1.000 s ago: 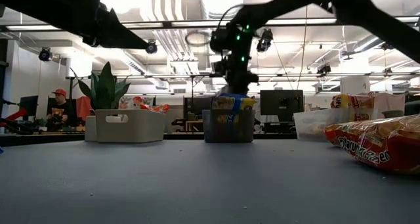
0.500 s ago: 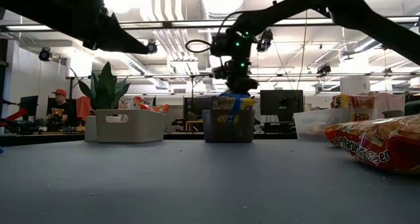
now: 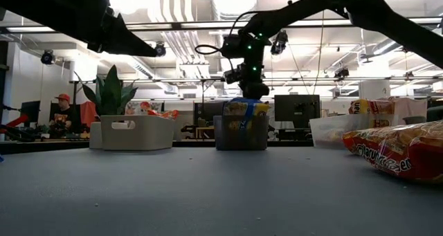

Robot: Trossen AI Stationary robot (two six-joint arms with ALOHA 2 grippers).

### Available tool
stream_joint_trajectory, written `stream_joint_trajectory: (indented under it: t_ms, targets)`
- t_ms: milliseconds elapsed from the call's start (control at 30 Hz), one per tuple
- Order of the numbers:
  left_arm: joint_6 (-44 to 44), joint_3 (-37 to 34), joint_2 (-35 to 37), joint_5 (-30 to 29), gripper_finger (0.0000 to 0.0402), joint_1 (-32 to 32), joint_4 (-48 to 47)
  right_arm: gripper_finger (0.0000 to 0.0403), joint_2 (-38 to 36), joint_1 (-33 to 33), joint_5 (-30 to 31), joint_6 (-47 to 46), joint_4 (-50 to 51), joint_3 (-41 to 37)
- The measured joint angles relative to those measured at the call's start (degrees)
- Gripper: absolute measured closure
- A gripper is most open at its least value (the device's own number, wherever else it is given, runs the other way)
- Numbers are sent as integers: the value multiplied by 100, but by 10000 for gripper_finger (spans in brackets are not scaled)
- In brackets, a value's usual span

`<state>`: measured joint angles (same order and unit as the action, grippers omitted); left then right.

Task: Sort Maruchan noodles
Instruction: Put the blue noodle pack into the black bin, then put the orange pack noodle into the gray bin

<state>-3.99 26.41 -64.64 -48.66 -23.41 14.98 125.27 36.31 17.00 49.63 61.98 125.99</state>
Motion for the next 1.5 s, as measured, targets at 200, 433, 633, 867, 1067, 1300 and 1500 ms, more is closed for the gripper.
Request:
stream_joint_trajectory:
  t_ms: [200,433,633,867,1067,1300,1500]
  targets:
    - [0,0,0,0,402,-1,0,177,-4,10,55,-106,10,94]
    - [-2,0,0,0,402,-1,0,177,-20,7,68,-293,301,416]
    - [-2,0,0,0,402,1,0,177,-63,-34,-16,-777,832,870]
    - [-77,2,0,0,402,-1,-4,179,-541,-185,-1177,-2075,1293,895]
    - [-298,4,0,8,402,-1,-3,187,-1039,-547,-2114,-2658,1442,871]
    - [-559,207,0,256,402,-10,-15,188,-1645,-1366,-2635,-2867,1251,419]
    - [-809,591,0,708,402,-42,-352,188,-2378,-2248,-2646,-2944,233,-978]
